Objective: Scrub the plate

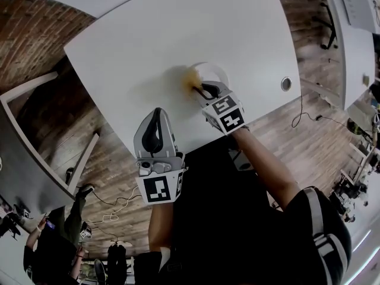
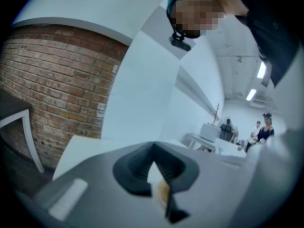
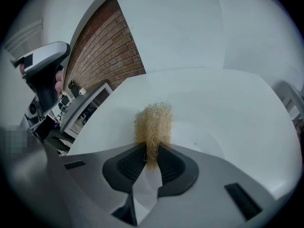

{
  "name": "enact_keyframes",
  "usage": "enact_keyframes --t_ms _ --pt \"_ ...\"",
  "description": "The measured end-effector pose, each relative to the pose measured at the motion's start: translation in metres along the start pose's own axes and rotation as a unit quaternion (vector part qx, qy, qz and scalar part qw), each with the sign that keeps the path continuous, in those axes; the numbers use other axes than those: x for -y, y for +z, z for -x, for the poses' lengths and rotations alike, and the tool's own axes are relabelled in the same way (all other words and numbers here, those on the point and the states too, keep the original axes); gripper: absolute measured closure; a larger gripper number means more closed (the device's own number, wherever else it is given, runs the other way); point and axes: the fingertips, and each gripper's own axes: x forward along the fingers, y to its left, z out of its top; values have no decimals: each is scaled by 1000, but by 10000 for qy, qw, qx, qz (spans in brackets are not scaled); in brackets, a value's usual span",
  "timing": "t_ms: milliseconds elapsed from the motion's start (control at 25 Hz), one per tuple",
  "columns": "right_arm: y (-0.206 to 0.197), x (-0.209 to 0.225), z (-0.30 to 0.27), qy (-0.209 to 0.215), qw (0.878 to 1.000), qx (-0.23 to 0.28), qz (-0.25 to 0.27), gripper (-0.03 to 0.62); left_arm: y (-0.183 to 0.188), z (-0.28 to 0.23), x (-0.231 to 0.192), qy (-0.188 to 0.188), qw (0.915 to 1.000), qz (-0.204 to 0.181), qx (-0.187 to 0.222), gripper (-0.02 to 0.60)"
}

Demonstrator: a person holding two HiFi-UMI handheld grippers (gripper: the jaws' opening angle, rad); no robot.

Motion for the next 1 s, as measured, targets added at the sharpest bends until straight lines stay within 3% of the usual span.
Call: enact_keyframes --t_ms 600,1000 --pt "-35 66 45 -633 9950 114 -762 533 -4 -23 29 -455 9989 -64 -109 578" --pt "-14 84 44 -783 9938 255 -752 533 -1 -25 25 -379 9992 -24 -116 578"
